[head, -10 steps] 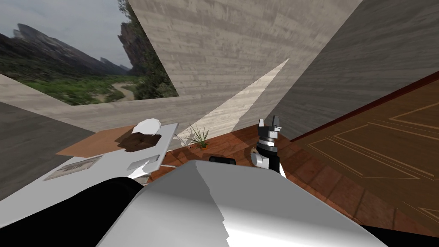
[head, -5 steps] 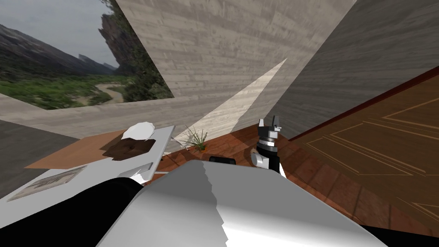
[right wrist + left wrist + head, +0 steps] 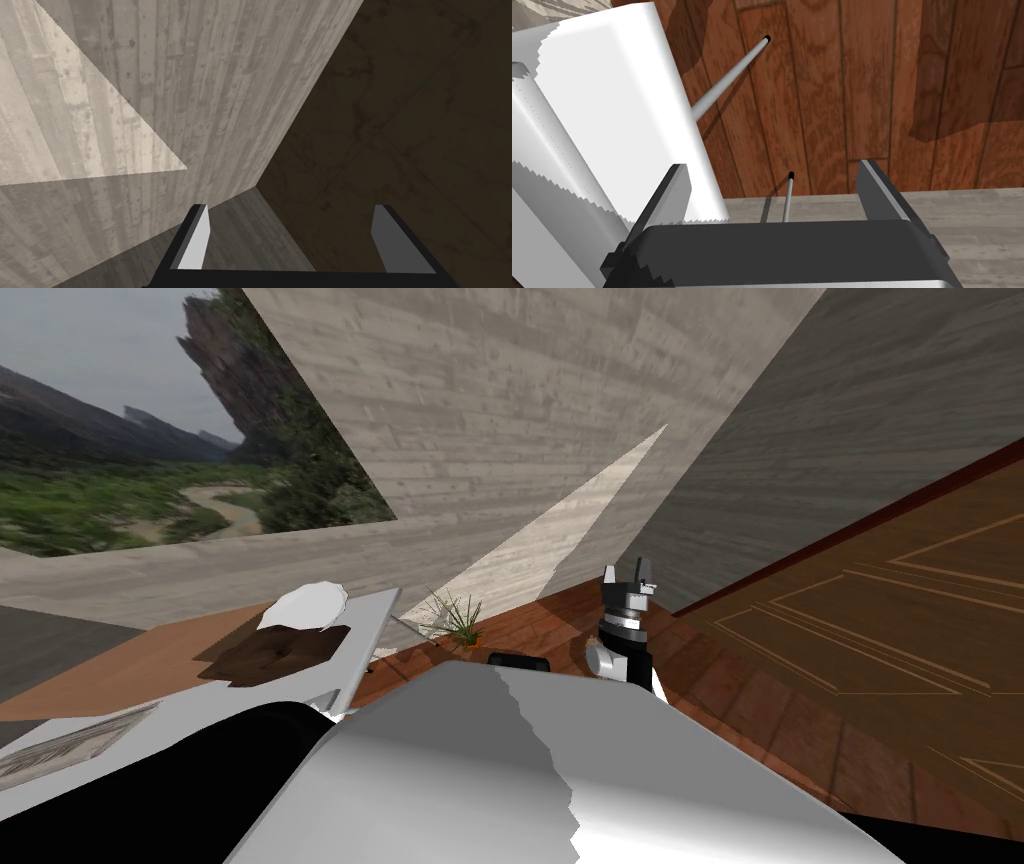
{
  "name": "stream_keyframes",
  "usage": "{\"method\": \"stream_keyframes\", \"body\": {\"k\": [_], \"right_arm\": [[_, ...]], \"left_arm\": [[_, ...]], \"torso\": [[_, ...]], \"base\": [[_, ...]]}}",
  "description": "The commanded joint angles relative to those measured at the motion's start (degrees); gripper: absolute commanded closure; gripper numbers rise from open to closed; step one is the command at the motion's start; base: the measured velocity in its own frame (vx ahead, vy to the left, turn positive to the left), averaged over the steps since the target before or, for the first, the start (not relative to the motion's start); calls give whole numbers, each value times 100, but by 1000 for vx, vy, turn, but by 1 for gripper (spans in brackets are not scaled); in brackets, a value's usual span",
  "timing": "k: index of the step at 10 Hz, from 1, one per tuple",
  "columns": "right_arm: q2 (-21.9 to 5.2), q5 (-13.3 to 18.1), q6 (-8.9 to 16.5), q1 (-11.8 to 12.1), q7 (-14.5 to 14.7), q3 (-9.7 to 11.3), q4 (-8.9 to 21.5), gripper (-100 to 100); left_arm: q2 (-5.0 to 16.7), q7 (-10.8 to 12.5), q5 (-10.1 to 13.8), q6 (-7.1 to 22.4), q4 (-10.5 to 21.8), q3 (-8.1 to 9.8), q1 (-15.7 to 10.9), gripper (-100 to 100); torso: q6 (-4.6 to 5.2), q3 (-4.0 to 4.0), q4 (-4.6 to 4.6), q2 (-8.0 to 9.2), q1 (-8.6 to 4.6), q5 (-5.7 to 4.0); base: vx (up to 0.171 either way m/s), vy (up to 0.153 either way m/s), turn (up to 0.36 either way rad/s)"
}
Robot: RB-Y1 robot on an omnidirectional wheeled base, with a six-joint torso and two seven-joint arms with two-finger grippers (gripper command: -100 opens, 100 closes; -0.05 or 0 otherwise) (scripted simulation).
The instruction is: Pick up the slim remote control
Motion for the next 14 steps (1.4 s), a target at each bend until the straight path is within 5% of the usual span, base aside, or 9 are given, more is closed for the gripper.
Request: {"method": "stream_keyframes", "body": {"k": [1,7,9,11,12,13,14], "right_arm": [[0,0,0,0,0,0,0,0],[0,0,0,1,0,0,0,0],[0,0,0,1,0,0,0,0],[0,0,0,0,0,0,0,0],[0,0,0,-1,0,0,0,0],[1,0,0,-1,0,0,0,0],[0,0,0,0,0,-1,0,0]], "left_arm": [[93,180,-25,41,7,-21,76,-100],[623,915,-357,-138,541,-440,-148,-100],[687,1113,-530,-199,533,-692,-381,-100],[671,1110,-543,-195,537,-708,-411,-100],[670,1124,-553,-209,545,-722,-428,0],[565,836,-265,-181,521,-1006,-364,-100],[565,718,-110,-181,521,-1084,-364,-100]], "torso": [[0,0,0,0,0,0],[-1,-7,-3,-13,5,4],[-2,-6,-2,-9,11,7],[-3,-2,0,-3,2,6],[-4,11,4,22,-12,1],[-5,22,9,40,-20,-1],[-11,15,7,25,1,3]], "base": [[121,50,-36],[129,56,-22],[149,83,18],[92,40,15],[11,5,-3],[96,83,119],[126,96,90]]}}
